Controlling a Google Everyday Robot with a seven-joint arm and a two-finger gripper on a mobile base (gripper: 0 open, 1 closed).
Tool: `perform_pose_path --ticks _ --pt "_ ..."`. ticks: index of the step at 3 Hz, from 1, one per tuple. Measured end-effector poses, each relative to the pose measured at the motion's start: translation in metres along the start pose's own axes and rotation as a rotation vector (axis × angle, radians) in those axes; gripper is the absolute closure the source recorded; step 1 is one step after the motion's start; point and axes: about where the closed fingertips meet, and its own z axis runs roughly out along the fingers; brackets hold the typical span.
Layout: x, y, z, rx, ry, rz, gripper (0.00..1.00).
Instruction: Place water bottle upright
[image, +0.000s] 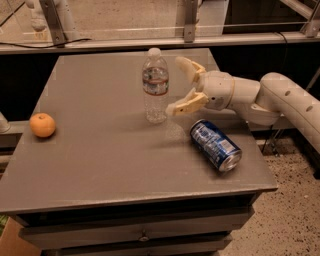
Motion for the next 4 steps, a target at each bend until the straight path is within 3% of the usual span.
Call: perform_pose_path --ticks 1,3,4 --pt "-0.004 -0.008 -0.023 0.024 0.016 -0.017 0.0" --pt "-0.031 -0.041 -0.11 0.195 0.046 -0.113 0.0" --pt "-0.033 -0.042 -0.115 0.204 0.047 -0.119 0.0"
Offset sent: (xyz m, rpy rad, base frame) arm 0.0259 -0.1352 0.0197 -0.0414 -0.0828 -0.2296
